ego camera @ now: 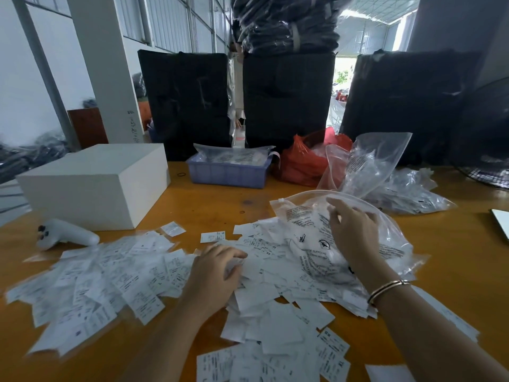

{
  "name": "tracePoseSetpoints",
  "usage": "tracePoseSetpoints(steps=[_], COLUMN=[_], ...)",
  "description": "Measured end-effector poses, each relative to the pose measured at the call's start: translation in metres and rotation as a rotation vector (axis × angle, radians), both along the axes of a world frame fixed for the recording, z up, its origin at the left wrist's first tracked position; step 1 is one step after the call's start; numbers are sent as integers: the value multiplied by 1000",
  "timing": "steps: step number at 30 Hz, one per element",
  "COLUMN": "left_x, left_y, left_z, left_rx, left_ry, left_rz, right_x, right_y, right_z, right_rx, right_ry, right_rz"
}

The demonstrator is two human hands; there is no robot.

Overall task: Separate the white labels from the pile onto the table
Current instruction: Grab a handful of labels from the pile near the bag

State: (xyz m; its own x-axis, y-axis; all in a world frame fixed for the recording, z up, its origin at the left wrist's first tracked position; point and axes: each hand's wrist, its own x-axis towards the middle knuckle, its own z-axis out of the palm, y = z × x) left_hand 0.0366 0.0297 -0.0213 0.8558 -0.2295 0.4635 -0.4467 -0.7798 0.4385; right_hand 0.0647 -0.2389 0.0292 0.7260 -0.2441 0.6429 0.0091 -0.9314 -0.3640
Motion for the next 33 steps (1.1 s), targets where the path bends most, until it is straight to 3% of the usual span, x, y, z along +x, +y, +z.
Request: tracePoseSetpoints(steps=[5, 11, 15, 17, 18, 22, 25, 28, 33], left_x=[-2, -9, -5, -3, -3, -2, -2, -2, -1], left_y=[-3, -4, -3, -1, 1, 2, 1, 0, 0], left_z=[2, 12, 11, 9, 8, 9, 11, 10, 9], left_rx=[-200, -463, -478, -540, -601, -827, -877, -892, -878], left_ry=[41, 272, 185, 200, 227, 315, 337, 352, 344], left_rz=[-7, -153, -93, -35, -15, 0, -9, -3, -17], right_x=[-21, -35, -32, -32, -32, -32, -33, -34, -33], right_y=[53, 101, 105, 104, 103, 103, 107, 105, 97], right_z=[12, -5, -20, -27, -31, -46, -48, -49, -48], right_rx=[116, 599, 765, 729, 639, -34, -163, -49, 524], right_ry=[-197, 200, 212, 219, 233, 376, 368, 273, 125], right_rz=[534, 902, 896, 802, 742, 652, 611, 620, 587])
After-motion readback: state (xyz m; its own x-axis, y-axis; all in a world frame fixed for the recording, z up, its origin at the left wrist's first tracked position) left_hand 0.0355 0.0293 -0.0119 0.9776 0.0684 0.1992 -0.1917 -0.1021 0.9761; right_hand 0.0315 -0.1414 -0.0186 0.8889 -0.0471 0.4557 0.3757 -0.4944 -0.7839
